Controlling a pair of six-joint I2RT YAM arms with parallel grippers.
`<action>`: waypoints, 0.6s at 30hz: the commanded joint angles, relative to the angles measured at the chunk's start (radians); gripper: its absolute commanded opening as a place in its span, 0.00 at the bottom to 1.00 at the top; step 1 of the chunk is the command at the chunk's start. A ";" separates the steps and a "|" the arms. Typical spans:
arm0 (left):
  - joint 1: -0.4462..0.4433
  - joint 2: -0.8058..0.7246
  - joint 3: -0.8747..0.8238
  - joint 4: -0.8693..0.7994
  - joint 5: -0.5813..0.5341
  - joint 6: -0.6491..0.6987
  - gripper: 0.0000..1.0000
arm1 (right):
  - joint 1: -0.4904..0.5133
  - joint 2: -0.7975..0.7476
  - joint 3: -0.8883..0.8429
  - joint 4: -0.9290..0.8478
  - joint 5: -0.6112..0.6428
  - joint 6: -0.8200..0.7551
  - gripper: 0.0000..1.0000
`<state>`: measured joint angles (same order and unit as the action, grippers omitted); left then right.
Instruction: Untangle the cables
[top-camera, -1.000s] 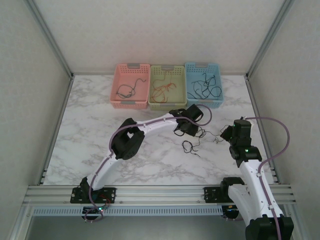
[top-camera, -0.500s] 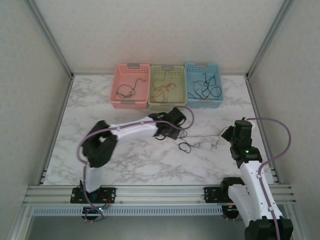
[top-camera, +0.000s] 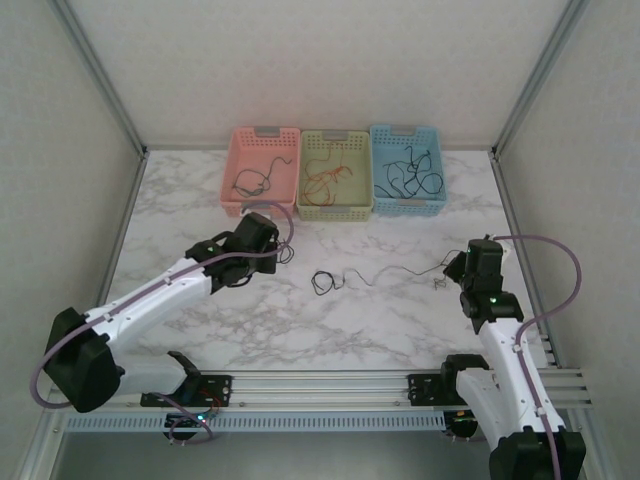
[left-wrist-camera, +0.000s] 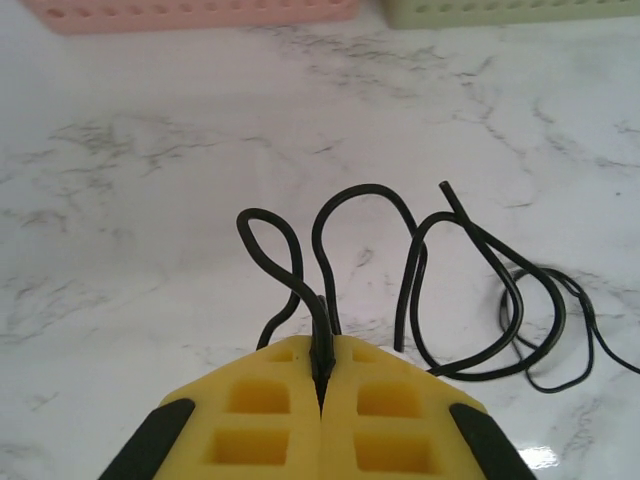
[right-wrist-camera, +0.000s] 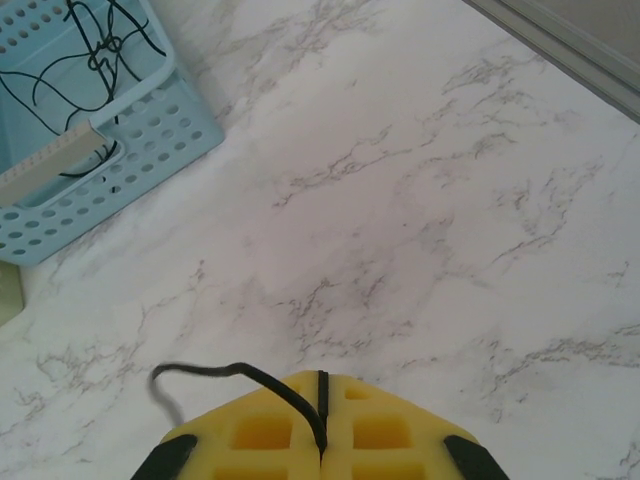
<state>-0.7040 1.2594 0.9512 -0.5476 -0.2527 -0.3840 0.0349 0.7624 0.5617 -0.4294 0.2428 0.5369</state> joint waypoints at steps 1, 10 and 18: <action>0.014 -0.042 -0.008 -0.033 -0.019 -0.004 0.00 | -0.007 0.018 0.031 0.045 -0.004 0.007 0.00; 0.015 -0.056 -0.032 0.013 0.053 0.004 0.00 | -0.006 0.065 0.180 0.108 -0.249 0.000 0.00; 0.015 -0.045 -0.052 0.041 0.083 0.002 0.00 | -0.001 0.208 0.453 0.241 -0.375 0.071 0.00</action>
<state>-0.6956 1.2255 0.9131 -0.5343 -0.1951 -0.3824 0.0341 0.9203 0.9199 -0.2829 -0.0750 0.5724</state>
